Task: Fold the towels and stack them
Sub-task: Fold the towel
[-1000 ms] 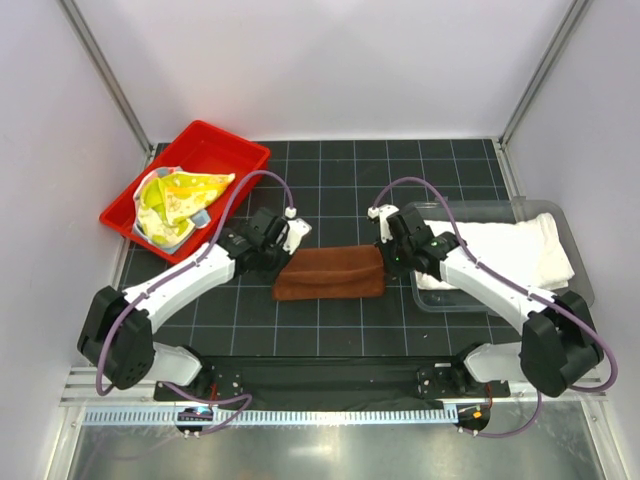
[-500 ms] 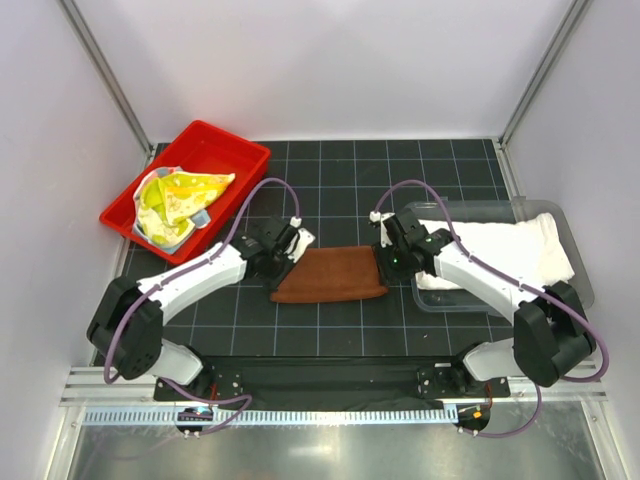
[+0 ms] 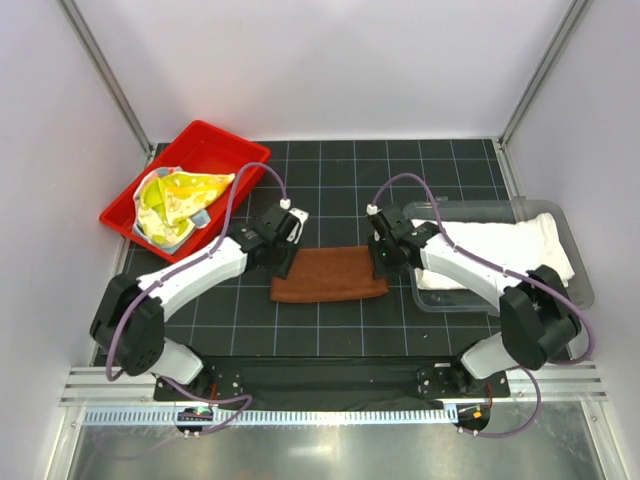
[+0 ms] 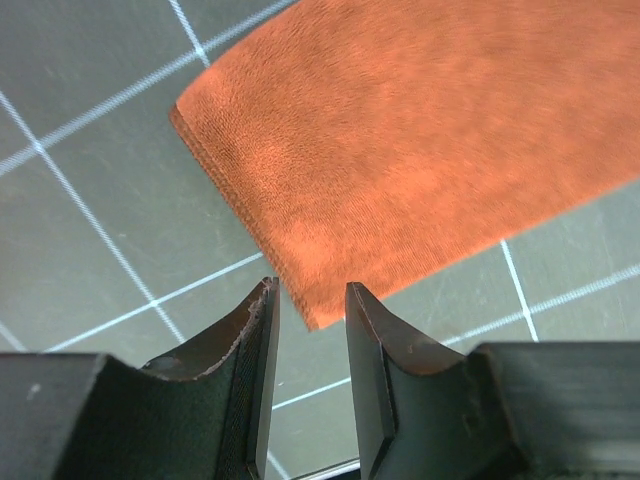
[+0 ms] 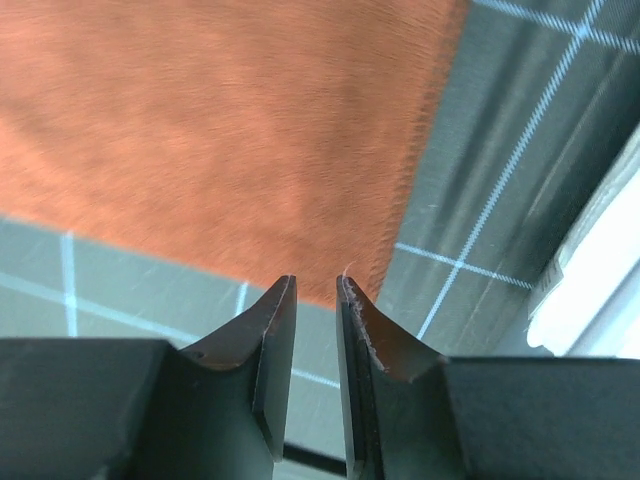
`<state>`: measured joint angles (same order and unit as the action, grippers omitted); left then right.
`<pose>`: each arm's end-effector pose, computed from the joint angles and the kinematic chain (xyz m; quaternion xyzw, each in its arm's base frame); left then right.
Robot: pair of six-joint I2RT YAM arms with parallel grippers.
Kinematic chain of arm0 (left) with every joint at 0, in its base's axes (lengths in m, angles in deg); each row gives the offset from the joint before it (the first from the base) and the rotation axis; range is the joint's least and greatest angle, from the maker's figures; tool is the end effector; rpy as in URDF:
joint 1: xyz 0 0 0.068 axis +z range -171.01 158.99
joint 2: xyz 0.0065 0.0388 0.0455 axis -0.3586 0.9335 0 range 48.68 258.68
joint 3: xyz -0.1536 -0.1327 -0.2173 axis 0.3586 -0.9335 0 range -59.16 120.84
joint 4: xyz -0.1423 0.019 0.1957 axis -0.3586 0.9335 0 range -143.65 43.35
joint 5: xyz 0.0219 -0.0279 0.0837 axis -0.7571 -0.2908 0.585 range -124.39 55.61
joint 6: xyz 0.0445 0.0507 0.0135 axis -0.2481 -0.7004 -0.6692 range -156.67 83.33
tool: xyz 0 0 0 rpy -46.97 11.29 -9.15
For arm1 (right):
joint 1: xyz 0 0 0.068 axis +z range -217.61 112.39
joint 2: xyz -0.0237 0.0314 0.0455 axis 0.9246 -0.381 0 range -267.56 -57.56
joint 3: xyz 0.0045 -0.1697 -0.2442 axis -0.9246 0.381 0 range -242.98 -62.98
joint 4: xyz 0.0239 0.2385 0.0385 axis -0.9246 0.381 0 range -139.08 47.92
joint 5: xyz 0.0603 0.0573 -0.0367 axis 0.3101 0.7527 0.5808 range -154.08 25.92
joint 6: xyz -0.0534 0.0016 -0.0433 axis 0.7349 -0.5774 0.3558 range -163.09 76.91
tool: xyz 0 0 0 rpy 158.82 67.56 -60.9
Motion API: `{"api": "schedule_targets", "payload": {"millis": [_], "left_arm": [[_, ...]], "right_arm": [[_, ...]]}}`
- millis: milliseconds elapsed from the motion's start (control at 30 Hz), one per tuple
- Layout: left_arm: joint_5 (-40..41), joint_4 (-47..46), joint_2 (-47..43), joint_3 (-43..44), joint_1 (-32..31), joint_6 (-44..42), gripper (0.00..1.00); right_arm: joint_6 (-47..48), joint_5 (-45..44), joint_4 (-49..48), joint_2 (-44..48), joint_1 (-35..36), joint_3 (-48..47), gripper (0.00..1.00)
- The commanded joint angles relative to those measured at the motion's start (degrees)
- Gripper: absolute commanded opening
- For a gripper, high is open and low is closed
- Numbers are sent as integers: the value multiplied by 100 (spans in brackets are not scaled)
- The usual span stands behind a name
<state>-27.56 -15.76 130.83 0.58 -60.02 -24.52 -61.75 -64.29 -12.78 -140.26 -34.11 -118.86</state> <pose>0.2180 -0.1681 0.2576 0.2093 0.9420 -0.0585 0.2557 0.2250 0.1486 0.2370 -0.1252 0.9645 0.1006 0.2095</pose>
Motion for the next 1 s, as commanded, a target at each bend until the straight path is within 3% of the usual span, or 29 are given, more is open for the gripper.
{"api": "schedule_targets", "payload": {"millis": [0, 300, 400, 500, 633, 867, 967], "left_arm": [[-129, -247, 458, 90, 156, 552, 36], [-6, -370, 1154, 72, 542, 1360, 36], [-243, -589, 848, -33, 727, 1440, 40], [-139, -538, 583, 10, 789, 1396, 52], [-69, -458, 469, -111, 842, 1492, 56], [-1085, -1345, 477, -991, 1360, 1853, 54], [-1131, -1538, 688, -1070, 1369, 1879, 53]], "right_arm": [[-515, -585, -289, -203, 17, 164, 29], [-850, -1104, -483, -406, 263, 534, 32], [-833, -1130, -475, -151, 315, 517, 35], [-894, -904, -369, 200, 316, 306, 39], [-921, -796, -272, 508, 315, -36, 43], [-851, -875, -123, 1062, 315, -318, 48], [-745, -893, -193, 1185, 315, -389, 48]]}}
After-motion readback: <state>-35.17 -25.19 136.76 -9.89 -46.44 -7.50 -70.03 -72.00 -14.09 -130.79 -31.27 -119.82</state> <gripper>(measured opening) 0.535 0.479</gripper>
